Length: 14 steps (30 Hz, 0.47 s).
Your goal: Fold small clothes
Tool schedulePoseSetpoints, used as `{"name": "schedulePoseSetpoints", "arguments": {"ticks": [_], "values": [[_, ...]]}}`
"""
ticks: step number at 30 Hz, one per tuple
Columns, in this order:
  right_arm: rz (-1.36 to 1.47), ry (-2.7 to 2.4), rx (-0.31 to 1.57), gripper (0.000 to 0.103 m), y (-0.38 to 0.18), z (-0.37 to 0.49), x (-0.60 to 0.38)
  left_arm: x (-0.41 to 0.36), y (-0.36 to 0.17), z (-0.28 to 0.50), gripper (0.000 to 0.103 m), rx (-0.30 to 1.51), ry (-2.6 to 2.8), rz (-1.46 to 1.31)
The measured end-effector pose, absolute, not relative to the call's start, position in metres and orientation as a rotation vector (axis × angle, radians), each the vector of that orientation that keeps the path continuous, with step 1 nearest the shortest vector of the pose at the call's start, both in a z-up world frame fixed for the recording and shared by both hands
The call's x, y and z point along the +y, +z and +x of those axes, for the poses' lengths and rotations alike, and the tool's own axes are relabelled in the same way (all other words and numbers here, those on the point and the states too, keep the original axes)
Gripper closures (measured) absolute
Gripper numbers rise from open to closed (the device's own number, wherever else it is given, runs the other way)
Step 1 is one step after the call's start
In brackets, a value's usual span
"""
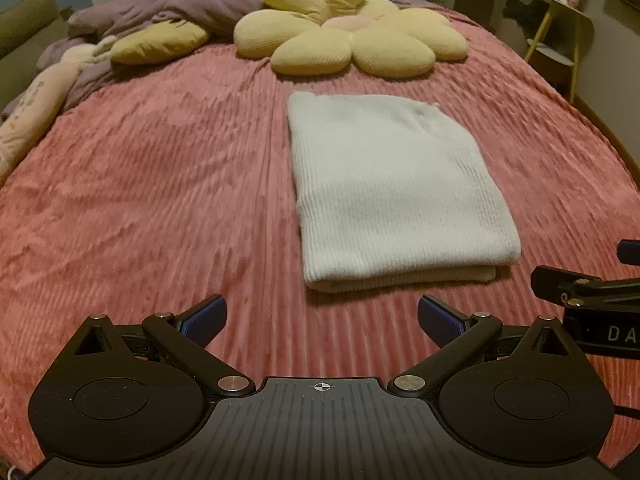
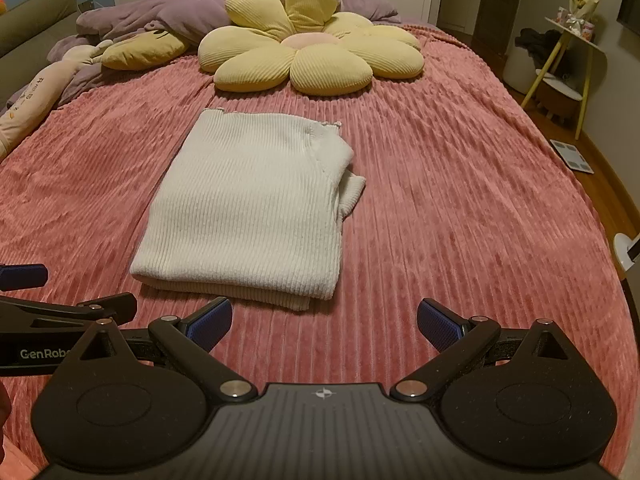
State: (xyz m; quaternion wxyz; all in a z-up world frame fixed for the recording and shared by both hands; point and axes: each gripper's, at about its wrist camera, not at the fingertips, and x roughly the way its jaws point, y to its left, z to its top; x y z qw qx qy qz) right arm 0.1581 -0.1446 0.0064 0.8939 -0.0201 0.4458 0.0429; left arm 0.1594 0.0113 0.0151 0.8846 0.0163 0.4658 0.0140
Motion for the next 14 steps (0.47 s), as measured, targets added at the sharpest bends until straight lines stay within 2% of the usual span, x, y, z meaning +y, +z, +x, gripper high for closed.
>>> {"name": "schedulePoseSetpoints", "arguments": {"ticks": [14], "values": [[-0.029,0.073,0.929,0.004,0.0085,0.1594,-0.1501,0.0064,0.0137,0.1585,0.0,0.987,0.016,0.075]]}}
